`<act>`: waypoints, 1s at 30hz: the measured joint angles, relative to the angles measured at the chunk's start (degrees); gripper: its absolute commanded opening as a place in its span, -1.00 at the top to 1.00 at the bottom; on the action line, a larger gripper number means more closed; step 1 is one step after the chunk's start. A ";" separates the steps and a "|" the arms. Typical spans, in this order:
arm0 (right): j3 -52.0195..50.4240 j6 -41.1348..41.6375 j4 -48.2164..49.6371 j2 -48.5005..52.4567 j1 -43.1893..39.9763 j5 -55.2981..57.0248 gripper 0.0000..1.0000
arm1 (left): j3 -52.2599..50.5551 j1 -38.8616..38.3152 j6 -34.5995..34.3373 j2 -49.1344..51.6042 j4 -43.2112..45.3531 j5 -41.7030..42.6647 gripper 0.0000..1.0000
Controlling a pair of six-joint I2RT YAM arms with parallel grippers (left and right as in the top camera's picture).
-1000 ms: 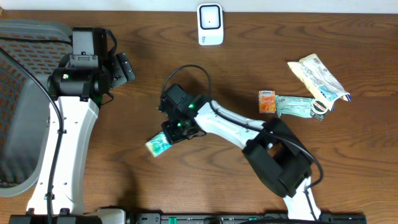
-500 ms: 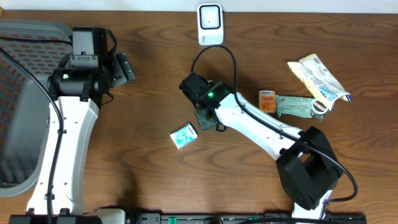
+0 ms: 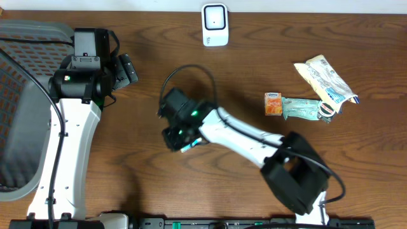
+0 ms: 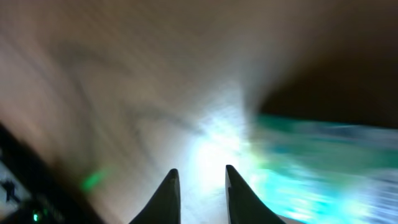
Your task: Scan the item barcode
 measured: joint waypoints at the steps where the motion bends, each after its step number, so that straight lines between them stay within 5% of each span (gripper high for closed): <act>1: 0.00 0.00 -0.02 0.94 1.33 -0.90 0.68 | -0.02 0.00 0.00 0.00 0.00 0.00 -0.95; 11: -0.13 0.11 -6.73 1.92 1.79 2.58 0.60 | 0.00 0.00 0.00 0.00 0.00 0.00 -0.95; 30: -0.15 -2.78 -11.61 1.92 -12.15 14.78 0.52 | 0.00 0.00 0.00 0.00 0.00 0.00 -0.95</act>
